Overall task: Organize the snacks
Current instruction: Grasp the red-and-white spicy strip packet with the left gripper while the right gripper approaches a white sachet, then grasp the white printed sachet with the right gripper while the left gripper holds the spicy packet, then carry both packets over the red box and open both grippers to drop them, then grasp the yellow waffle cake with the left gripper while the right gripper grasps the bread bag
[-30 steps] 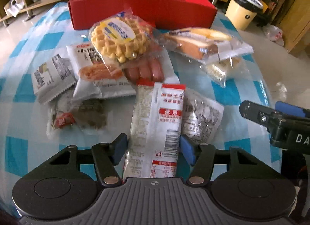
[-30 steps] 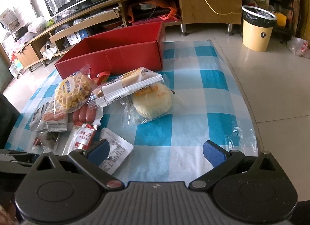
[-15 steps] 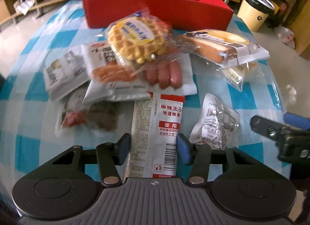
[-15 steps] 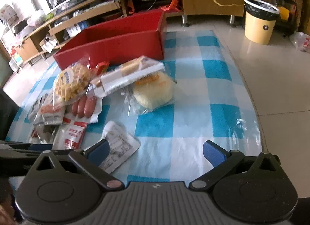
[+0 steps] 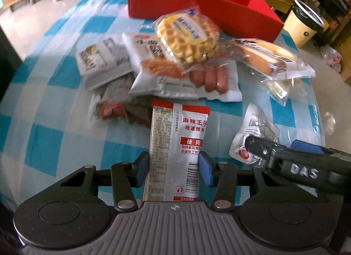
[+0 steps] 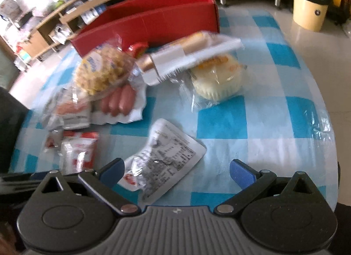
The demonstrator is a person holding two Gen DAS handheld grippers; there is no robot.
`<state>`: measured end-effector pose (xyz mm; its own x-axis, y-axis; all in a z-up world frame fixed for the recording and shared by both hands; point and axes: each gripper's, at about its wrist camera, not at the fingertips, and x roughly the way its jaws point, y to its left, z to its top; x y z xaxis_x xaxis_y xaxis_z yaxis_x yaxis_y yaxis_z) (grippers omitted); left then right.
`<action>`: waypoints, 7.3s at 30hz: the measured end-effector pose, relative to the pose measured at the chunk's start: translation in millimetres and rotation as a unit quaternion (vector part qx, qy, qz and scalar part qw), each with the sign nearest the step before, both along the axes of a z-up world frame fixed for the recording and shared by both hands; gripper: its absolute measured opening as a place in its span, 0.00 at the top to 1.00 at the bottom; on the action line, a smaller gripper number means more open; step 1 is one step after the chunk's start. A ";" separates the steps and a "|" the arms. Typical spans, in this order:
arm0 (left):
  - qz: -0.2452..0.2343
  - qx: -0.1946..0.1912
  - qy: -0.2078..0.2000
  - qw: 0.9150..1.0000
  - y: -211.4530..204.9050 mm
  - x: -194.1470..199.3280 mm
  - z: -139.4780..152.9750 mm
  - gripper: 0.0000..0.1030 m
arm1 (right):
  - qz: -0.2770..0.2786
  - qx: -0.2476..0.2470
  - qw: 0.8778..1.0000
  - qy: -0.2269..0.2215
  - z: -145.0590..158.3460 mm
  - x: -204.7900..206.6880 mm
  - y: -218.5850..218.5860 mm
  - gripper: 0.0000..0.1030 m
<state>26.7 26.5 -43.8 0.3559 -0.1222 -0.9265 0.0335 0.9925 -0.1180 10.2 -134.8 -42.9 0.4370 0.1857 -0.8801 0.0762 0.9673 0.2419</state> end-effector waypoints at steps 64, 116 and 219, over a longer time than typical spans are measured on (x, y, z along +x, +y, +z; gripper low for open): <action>-0.012 0.040 0.013 0.999 -8.7 0.0 -12.5 0.12 | 0.193 0.014 0.981 -0.029 24.4 -21.7 -24.5 0.55; -0.012 0.060 -0.019 0.998 -10.6 -4.1 -8.6 0.46 | 0.165 0.019 0.983 -0.077 37.1 -11.3 -42.9 0.22; 0.024 0.060 -0.135 0.989 -12.8 232.0 43.9 0.23 | 0.128 0.006 0.981 -0.148 37.0 225.8 -22.4 0.16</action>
<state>258.7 13.7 0.1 0.5949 0.0060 -0.8038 -0.0005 1.0000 0.0071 236.0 -157.2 -5.9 0.6099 0.3329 -0.7192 -0.2443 0.9423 0.2290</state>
